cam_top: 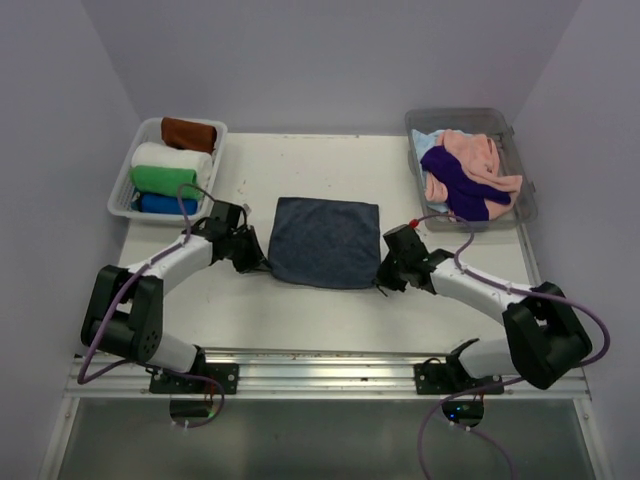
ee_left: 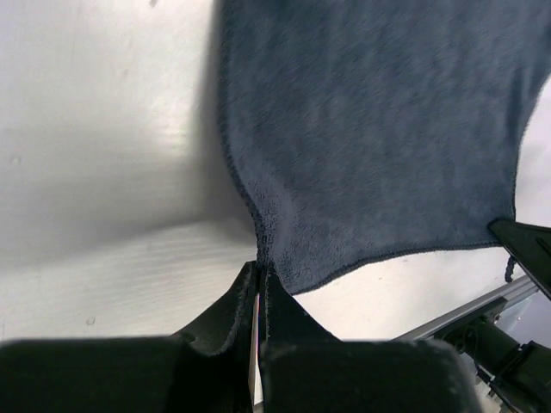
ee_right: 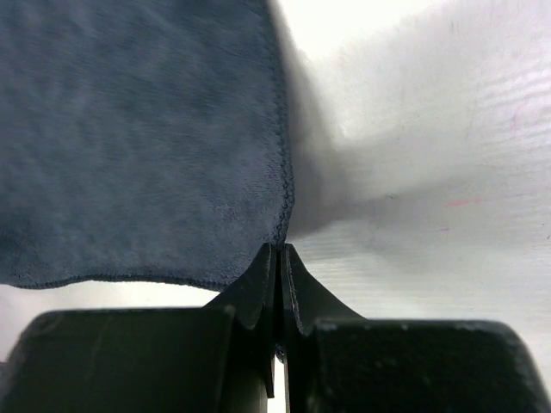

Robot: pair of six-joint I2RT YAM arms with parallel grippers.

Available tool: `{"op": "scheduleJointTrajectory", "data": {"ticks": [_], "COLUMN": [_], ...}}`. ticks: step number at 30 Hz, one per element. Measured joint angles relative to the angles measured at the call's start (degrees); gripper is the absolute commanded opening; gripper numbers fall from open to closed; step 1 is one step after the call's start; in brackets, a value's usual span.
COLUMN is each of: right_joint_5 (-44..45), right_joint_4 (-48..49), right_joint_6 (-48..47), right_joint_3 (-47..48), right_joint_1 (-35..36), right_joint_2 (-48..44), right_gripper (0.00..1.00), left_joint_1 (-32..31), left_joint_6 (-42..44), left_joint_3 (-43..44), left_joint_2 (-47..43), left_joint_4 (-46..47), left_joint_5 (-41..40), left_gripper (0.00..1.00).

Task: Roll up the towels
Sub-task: Flatten the towel

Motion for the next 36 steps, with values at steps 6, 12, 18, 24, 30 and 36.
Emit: {"op": "scheduleJointTrajectory", "data": {"ticks": [6,12,18,24,30,36], "right_joint_5": [5.07,9.09,10.23,6.67,1.77,-5.57], "right_joint_4": [-3.19,-5.88,-7.67,-9.75,-14.32,-20.39], "right_joint_6": [-3.87,-9.64,-15.50,-23.43,-28.92,-30.58], "right_joint_3": [6.95,16.35,25.31,30.25,34.86,34.91], "right_joint_1": [0.00,0.00,0.00,-0.02,0.09,0.11], "right_joint_2": [-5.14,-8.07,-11.30,-18.45,-25.64,-33.94], "right_gripper": [0.00,0.00,0.00,0.00,0.00,0.00], "left_joint_1": [0.00,0.00,0.00,0.00,0.00,-0.07], "left_joint_6": [0.52,1.40,2.60,4.94,6.36,6.56], "left_joint_3": [9.57,20.26,28.30,30.86,31.47,32.09], "left_joint_2": [-0.07,-0.24,-2.89,-11.10,-19.91,-29.99], "left_joint_4": [-2.54,-3.78,-6.36,-8.96,-11.87,-15.04], "left_joint_5": [0.00,-0.09,-1.86,-3.61,-4.26,-3.04], "left_gripper": [0.00,0.00,0.00,0.00,0.00,0.00]}}
